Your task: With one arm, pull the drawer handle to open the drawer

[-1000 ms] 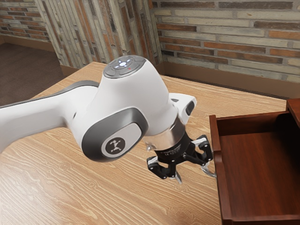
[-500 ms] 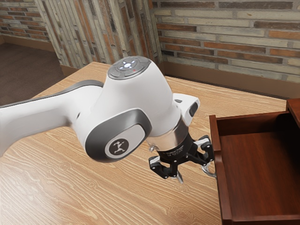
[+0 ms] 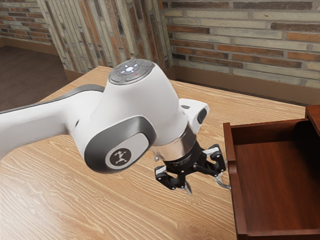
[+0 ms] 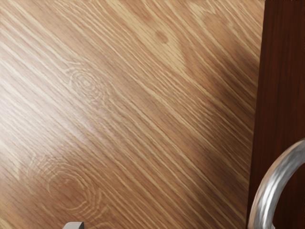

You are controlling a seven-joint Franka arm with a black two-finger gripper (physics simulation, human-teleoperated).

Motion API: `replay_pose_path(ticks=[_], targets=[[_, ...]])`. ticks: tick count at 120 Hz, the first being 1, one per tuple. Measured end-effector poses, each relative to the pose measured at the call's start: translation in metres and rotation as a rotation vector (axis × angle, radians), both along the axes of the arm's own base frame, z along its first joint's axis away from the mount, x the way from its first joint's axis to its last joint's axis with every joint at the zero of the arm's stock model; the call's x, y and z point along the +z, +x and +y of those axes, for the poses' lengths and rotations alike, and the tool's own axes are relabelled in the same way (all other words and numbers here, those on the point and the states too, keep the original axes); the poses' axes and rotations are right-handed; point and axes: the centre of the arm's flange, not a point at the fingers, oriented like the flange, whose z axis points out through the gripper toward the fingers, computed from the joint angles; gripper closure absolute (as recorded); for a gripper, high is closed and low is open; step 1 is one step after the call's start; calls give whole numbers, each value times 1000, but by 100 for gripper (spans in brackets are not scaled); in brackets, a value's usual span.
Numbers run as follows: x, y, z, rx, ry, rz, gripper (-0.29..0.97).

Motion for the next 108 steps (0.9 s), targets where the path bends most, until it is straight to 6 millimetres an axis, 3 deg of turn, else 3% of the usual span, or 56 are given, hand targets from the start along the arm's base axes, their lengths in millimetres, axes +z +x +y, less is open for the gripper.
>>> replay_pose_path(ticks=[49, 64, 76, 90, 100, 108], targets=[[3, 3, -7, -24, 19, -15, 30], [13, 5, -7, -33, 28, -41, 29], [25, 18, 30, 30, 40, -69, 28], [41, 18, 36, 37, 50, -96, 28], [89, 20, 48, 87, 26, -134, 24], [154, 18, 84, 210, -22, -159, 17]])
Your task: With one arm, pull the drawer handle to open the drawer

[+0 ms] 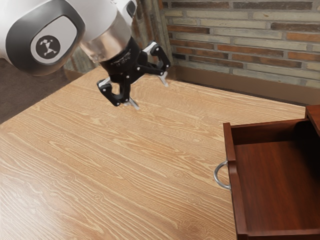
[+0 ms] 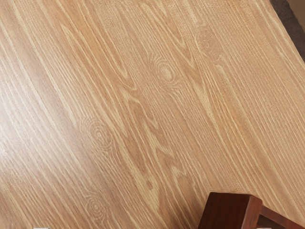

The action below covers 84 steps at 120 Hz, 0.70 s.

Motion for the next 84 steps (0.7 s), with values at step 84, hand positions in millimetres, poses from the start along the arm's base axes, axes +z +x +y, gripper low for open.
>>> replay_pose_path(ticks=[84], targets=[[-3, -78, 135, 593, -84, 398, 1]])
